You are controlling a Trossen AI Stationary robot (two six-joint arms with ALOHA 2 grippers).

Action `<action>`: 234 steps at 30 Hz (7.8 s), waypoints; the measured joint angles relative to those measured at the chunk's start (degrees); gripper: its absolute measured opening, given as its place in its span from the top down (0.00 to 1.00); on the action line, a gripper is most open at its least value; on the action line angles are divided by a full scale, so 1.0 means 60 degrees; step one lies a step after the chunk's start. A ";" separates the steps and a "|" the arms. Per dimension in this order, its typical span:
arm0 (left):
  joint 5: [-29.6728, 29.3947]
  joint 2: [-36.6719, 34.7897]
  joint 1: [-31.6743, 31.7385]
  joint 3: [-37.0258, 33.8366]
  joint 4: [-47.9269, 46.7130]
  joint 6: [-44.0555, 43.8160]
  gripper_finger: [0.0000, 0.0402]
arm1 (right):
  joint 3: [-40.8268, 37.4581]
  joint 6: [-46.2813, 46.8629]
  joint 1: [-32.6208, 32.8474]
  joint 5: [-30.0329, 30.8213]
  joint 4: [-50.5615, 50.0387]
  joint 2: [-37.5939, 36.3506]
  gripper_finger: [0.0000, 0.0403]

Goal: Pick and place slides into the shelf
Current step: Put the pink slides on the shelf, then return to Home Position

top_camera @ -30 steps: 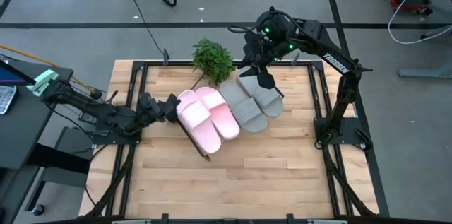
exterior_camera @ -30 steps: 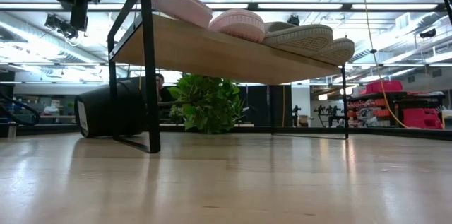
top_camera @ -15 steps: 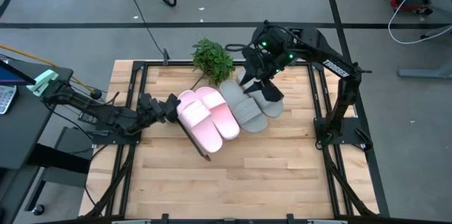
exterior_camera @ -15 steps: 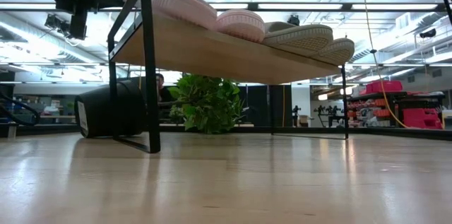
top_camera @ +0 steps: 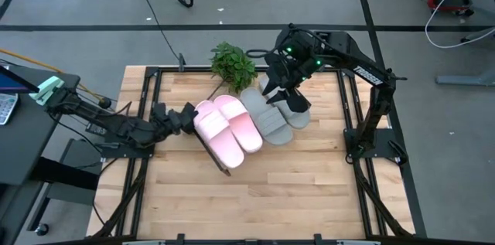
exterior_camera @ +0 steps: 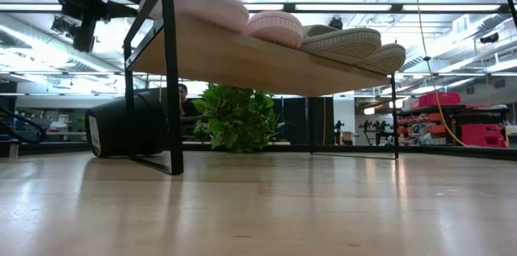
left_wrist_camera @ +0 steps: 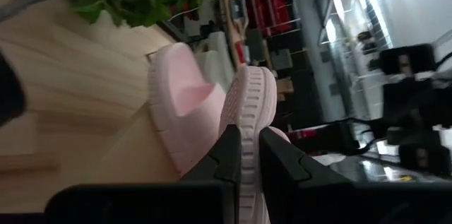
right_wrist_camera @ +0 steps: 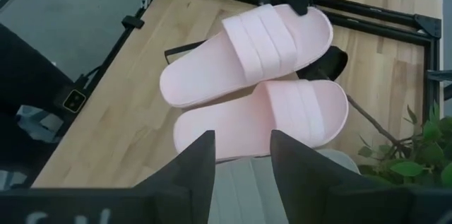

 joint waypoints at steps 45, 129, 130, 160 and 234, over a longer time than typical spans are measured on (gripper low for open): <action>-0.0023 0.0131 0.0758 0.0004 -0.2207 -0.1029 0.91 | 0.0000 0.0007 0.0000 -0.0022 0.0005 0.0000 0.65; 0.3402 -0.2300 0.0761 0.0825 0.0562 1.1854 0.76 | -0.0022 0.1731 -0.0011 0.1256 -0.1557 -0.0152 0.82; 0.3548 -0.2300 0.0761 0.1050 0.0293 1.1965 0.81 | -0.0022 0.1920 -0.0011 0.1264 -0.1562 -0.0226 0.85; 0.6441 -0.1294 0.1024 0.4121 -0.5446 1.2798 0.98 | -1.0149 0.9343 0.2449 0.5530 0.2165 -0.8354 1.00; 0.6565 -0.5954 0.2849 -0.3245 0.2724 1.3386 1.00 | -1.5293 0.9862 -0.1275 0.1375 1.0287 -1.2335 1.00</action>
